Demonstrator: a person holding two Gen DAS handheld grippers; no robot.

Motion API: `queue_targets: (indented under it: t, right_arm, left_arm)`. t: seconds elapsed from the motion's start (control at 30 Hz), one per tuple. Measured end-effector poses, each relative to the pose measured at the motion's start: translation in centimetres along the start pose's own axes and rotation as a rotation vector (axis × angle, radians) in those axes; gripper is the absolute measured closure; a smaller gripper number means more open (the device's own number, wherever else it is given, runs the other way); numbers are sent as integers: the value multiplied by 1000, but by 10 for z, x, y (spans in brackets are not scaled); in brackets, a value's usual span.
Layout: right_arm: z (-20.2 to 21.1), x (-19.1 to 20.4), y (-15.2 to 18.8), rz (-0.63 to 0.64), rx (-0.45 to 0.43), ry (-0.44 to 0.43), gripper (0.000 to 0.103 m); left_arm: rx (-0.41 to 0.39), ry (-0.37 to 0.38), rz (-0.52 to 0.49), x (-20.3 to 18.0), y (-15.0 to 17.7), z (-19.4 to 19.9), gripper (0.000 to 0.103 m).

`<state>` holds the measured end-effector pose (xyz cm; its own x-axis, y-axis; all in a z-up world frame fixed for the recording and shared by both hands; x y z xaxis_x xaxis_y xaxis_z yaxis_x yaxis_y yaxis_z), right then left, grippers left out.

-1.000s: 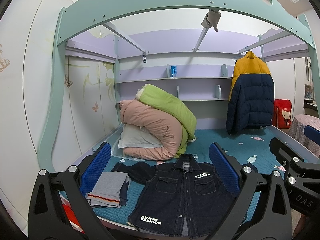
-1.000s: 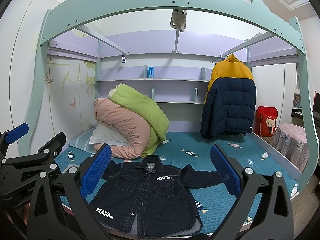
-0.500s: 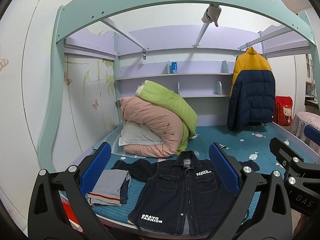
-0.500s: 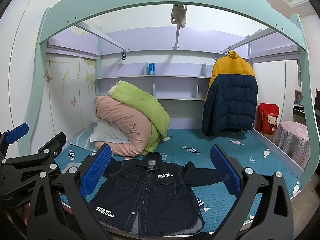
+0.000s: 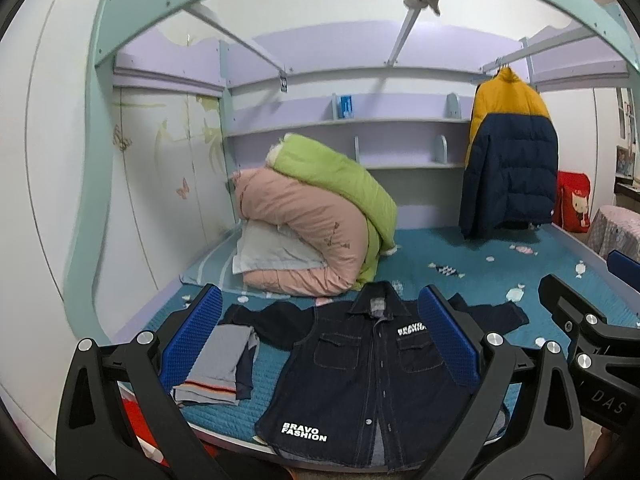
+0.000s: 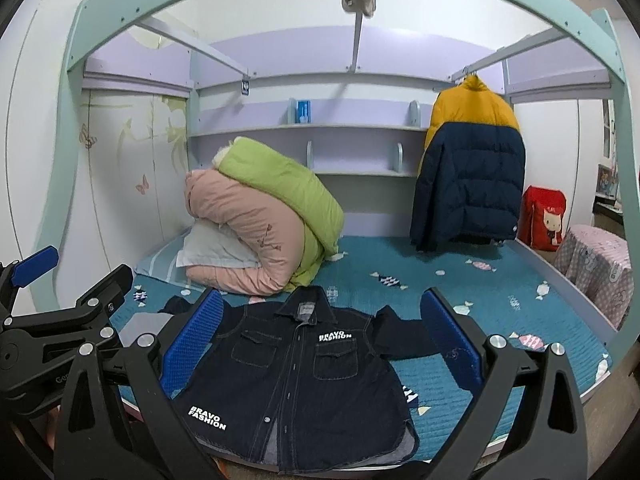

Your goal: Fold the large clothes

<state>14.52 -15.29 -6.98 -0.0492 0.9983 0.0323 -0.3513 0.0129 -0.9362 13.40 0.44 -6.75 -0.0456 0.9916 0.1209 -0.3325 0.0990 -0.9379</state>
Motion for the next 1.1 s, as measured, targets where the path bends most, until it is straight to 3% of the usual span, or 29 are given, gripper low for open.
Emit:
queue_targets:
  t: [0.37, 0.7, 0.77, 0.83, 1.1]
  right_arm:
    - [-117, -16, 53, -54, 228, 24, 7]
    - [-266, 5, 141, -122, 500, -57, 7]
    - [-299, 13, 157, -128, 553, -70, 7]
    - [-325, 19, 168, -125, 577, -68, 7]
    - [-445, 56, 191, -31, 574, -39, 8]
  left_arm:
    - [214, 54, -42, -24, 51, -131, 5]
    - [572, 178, 20, -15, 158, -295, 5]
    - [644, 200, 39, -1, 177, -327, 5]
    - [682, 172, 65, 27, 192, -364, 5]
    - [719, 74, 234, 169, 200, -505, 5]
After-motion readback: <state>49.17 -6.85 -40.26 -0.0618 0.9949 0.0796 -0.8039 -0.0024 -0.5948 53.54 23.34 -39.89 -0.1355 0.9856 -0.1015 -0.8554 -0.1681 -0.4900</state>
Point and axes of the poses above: each gripper's, at about its wrist camera, not at the fingertips, and z roughly against the way its jaws point, x to its left, y to its underside, the point moved 6 cm from there along -z, roughly the way its jaws point, and after that the axes turned 4 degrees about -y, right-handed, at the moved point
